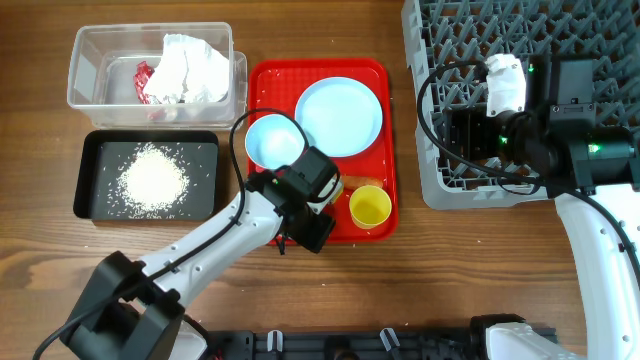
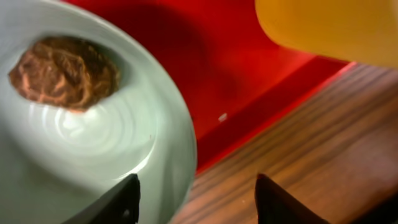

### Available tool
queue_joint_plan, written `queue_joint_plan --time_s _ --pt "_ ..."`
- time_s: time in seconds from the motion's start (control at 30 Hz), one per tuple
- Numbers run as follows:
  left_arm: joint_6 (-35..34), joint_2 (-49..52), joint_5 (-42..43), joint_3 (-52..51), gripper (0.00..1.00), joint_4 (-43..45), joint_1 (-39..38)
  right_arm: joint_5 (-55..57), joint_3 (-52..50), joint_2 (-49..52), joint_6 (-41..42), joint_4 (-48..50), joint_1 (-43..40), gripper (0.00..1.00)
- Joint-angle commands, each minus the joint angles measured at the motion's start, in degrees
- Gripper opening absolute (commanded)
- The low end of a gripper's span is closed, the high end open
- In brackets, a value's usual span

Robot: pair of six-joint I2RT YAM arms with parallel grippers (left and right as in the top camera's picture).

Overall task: Sort waste into correct bins and load items into the dishwasher rack
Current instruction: 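Return the empty bowl to the red tray with the left gripper, then grasp the bowl holding the mushroom with the left gripper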

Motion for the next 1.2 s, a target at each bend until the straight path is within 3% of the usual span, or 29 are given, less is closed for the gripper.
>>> queue_joint_plan --time_s 0.0,0.23,0.37,0.6,0.77,0.97,1.17 --pt "-2.69 1.86 -2.78 -3.21 0.57 3.91 -0.17 0.09 1.25 0.63 -0.11 -0.24 -0.13 0.88" --pt "-2.86 2.69 -5.77 -3.54 0.33 5.86 -0.15 0.11 1.25 0.63 -0.11 -0.02 -0.13 0.88" --pt "-2.89 2.69 -5.77 -3.54 0.04 6.91 -0.15 0.11 1.25 0.63 -0.11 -0.07 -0.13 0.89" --pt "-3.17 2.67 -5.75 -3.48 0.04 7.56 -0.15 0.09 1.25 0.63 -0.11 -0.07 -0.13 0.88" --pt "-9.18 2.05 -5.75 -0.02 0.04 5.40 1.11 0.07 1.25 0.63 -0.09 -0.17 -0.13 0.88" --pt "-14.27 -2.73 -5.31 10.56 0.04 -3.61 7.96 0.09 1.25 0.63 -0.13 -0.68 -0.13 0.88" --pt "-14.21 -7.76 -3.76 12.70 0.04 -6.45 18.36 0.09 1.25 0.66 -0.11 -0.42 -0.13 0.88"
